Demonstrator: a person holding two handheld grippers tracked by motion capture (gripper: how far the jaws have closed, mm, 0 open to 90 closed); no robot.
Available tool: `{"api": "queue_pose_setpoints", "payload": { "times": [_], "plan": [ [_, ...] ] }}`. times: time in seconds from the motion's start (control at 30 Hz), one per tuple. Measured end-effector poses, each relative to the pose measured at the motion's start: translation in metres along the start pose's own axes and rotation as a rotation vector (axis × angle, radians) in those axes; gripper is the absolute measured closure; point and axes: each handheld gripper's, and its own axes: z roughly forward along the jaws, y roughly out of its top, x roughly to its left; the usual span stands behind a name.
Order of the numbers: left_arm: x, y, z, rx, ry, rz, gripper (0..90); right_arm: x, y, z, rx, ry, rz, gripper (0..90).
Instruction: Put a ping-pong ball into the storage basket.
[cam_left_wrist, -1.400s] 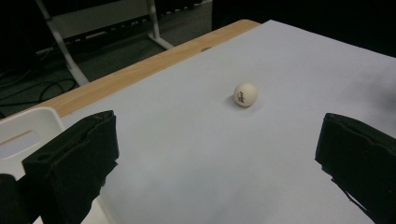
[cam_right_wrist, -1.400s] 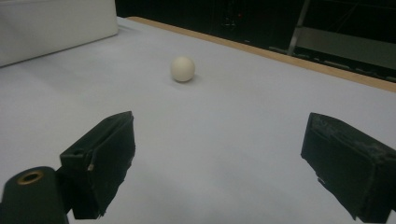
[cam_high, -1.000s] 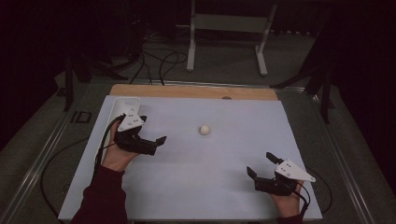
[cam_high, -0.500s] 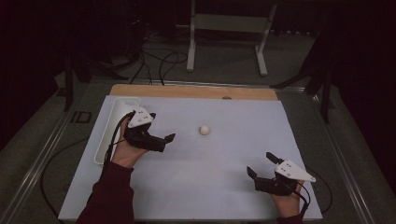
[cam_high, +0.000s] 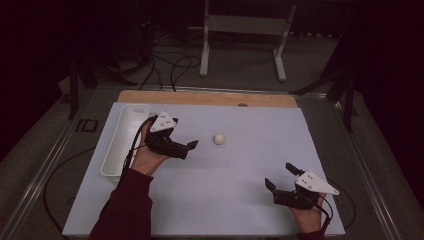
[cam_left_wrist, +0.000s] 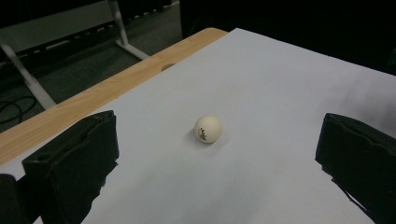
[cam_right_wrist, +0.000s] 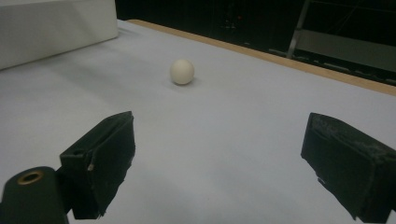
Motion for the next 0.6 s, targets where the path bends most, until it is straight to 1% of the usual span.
{"api": "queue_pose_setpoints", "payload": {
  "times": [0.3,0.43,0.6],
  "plan": [
    [0.004,0.001,0.013,-0.005,-0.023,-0.01,0.1,0.0,0.001,0.0,-0.001,-0.002,-0.003,9.5],
    [0.006,0.001,0.02,0.014,-0.028,-0.012,0.1,0.0,0.002,0.0,-0.005,-0.002,-0.003,9.5],
    [0.008,0.004,0.03,0.02,-0.047,-0.008,0.2,0.0,0.002,0.0,-0.004,-0.001,-0.005,9.5]
  ]
}}
